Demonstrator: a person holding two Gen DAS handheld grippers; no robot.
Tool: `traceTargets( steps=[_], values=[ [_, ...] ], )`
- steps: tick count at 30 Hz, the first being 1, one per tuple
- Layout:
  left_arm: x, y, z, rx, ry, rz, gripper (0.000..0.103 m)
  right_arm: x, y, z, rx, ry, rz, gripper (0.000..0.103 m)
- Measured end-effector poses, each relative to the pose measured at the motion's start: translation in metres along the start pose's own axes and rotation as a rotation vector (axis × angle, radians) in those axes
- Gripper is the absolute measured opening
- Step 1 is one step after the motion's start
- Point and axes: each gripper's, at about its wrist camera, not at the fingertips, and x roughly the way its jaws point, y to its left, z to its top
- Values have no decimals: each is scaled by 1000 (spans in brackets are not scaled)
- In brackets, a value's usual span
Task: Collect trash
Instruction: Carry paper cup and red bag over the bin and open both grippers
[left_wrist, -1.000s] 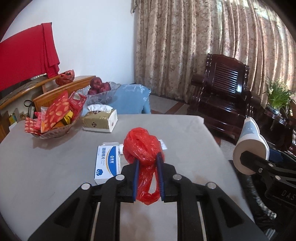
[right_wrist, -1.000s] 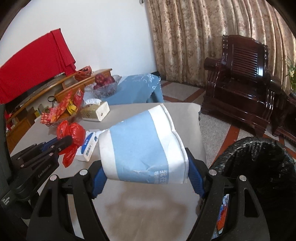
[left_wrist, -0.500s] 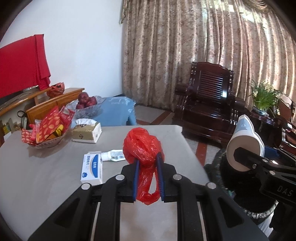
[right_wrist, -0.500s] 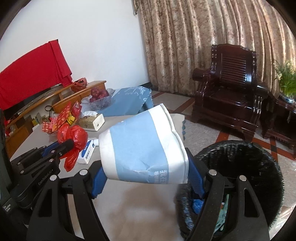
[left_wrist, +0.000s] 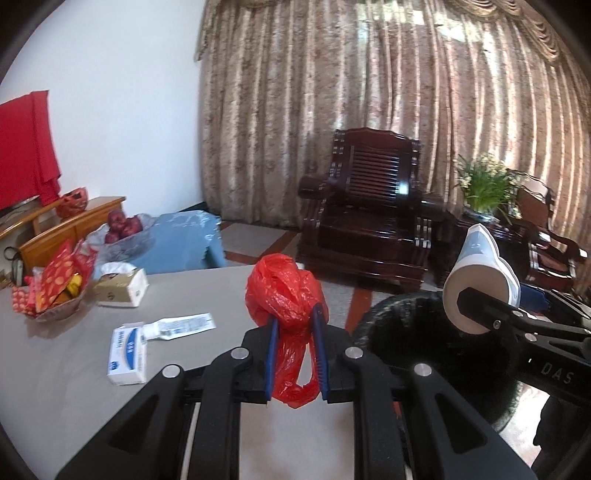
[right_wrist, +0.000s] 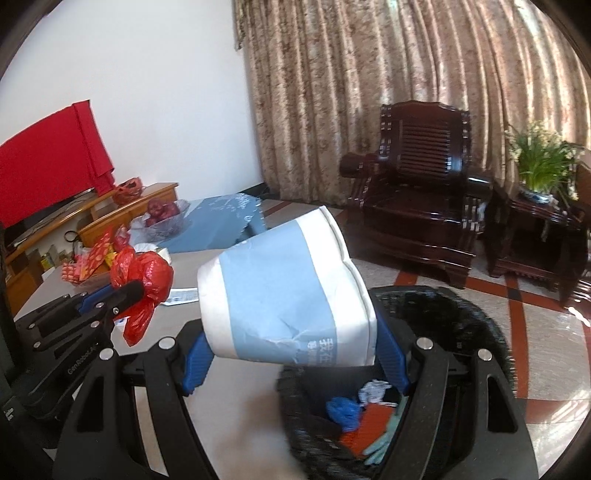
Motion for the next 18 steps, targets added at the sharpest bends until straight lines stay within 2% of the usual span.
traceTargets(
  steps=[12,18],
  values=[
    [34,-70,-3,74,41,-144,17,-5,-66,-17,60,9,-122,72],
    [54,-96,-9,99,69,-191,17,2,-92,-29,78,35,-169,72]
  ],
)
